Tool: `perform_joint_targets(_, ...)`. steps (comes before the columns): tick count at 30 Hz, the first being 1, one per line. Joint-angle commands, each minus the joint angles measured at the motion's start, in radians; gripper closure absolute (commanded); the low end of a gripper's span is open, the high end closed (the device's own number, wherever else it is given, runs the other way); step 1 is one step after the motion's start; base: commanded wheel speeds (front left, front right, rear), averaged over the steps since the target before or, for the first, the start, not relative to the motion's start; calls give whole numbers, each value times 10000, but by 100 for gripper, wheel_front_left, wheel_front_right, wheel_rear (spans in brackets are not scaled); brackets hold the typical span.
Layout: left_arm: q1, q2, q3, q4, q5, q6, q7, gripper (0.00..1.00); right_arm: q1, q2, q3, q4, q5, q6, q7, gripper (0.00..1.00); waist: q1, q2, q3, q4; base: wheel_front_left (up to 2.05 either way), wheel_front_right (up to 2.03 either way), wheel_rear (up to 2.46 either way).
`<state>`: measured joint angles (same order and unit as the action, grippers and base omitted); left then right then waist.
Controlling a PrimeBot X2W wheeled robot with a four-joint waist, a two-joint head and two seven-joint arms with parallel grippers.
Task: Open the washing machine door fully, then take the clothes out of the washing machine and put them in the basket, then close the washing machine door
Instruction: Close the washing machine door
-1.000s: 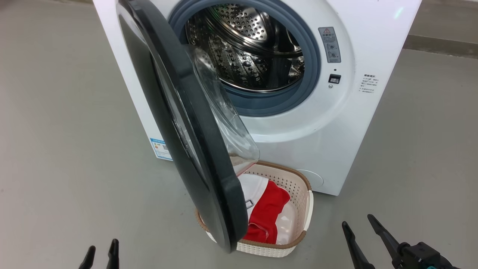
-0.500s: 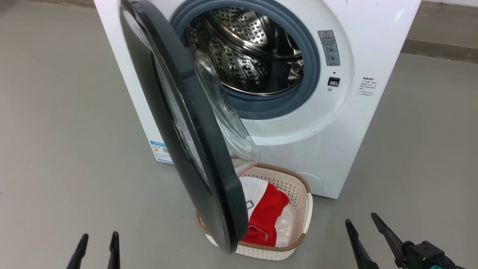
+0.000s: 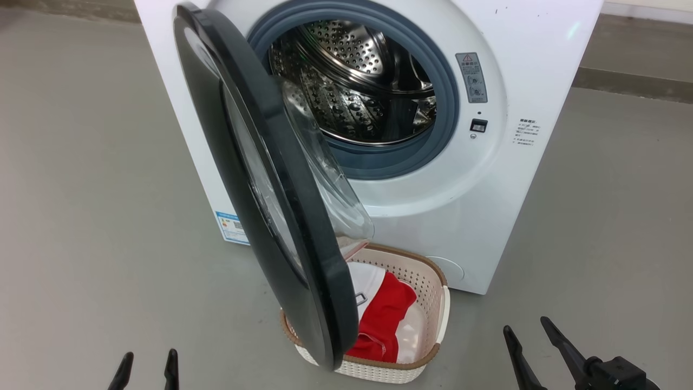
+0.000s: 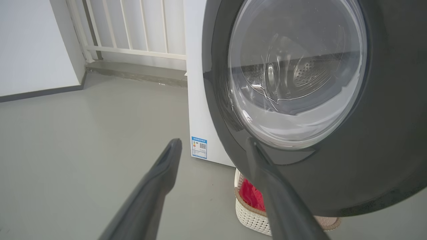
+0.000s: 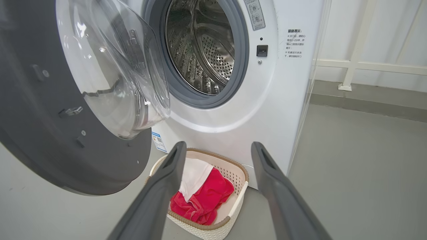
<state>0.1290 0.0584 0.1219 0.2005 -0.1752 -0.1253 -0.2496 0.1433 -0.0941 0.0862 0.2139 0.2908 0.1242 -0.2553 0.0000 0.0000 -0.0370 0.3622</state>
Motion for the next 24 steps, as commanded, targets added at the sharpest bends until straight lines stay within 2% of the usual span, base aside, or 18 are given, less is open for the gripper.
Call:
perform_joint_targets(1, -114, 41, 314, -270, 106, -54, -122, 0, -187, -143, 186, -228, 31, 65, -65, 0, 0, 0, -7, -3, 0, 0, 0)
perform_joint_targets(15, -313, 50, 268, -594, -240, -54, -122, 0, -216, -124, 184, -215, 46, 65, -65, 0, 0, 0, 14, 47, 0, 0, 0)
perform_joint_targets(16, -354, 59, 209, -630, -421, -54, -122, 5, -225, -121, 182, -209, 47, 65, -65, 0, 0, 0, 17, 46, 0, 0, 0)
perform_joint_targets(17, -403, 85, 152, -666, -639, -54, -122, 40, -234, -120, 178, -206, 47, 65, -65, 0, 0, 0, 20, 45, 0, 0, 0)
perform_joint_targets(18, -453, 138, 66, -698, -893, -54, -122, 57, -239, -118, 175, -204, 47, 65, -65, 0, 0, 0, 19, 41, 0, 0, 0)
perform_joint_targets(19, -511, 250, -81, -741, -1149, -54, -122, 88, -243, -115, 172, -204, 48, 65, -65, 0, 0, 0, 17, 35, 0, 0, 0)
perform_joint_targets(20, -586, 413, -203, -825, -1341, -54, -122, 100, -245, -112, 168, -206, 48, 65, -65, 0, 0, 0, 16, 30, 0, 0, 0)
perform_joint_targets(24, -948, 1019, -426, -1180, -2452, -54, -122, 100, -256, -95, 174, -217, 50, 65, -65, 0, 0, 0, 22, -22, 0, 0, 0)
